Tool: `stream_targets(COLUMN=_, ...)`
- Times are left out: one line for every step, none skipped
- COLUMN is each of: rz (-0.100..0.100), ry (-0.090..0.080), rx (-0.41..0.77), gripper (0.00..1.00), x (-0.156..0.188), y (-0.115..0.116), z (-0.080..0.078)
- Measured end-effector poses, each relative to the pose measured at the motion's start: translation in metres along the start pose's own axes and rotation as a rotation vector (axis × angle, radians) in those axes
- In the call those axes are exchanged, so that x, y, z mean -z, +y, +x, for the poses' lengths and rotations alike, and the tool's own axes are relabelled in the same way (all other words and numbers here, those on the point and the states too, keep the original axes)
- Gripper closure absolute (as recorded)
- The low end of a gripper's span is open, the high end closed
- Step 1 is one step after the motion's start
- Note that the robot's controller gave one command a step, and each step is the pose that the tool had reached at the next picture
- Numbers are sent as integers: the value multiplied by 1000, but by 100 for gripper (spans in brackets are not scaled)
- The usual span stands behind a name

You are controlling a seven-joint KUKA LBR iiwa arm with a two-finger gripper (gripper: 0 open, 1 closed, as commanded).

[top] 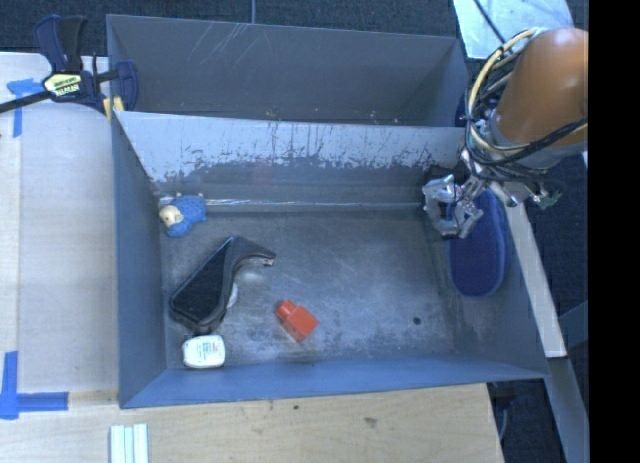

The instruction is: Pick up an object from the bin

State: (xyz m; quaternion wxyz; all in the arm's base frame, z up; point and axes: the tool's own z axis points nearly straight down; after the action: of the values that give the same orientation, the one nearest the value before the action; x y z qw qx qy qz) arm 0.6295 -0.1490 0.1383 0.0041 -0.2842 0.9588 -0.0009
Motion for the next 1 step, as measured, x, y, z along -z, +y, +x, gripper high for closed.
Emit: stream_targets(rz=-4, ry=5, rx=-100, gripper=100, x=4, y=39, z=-2)
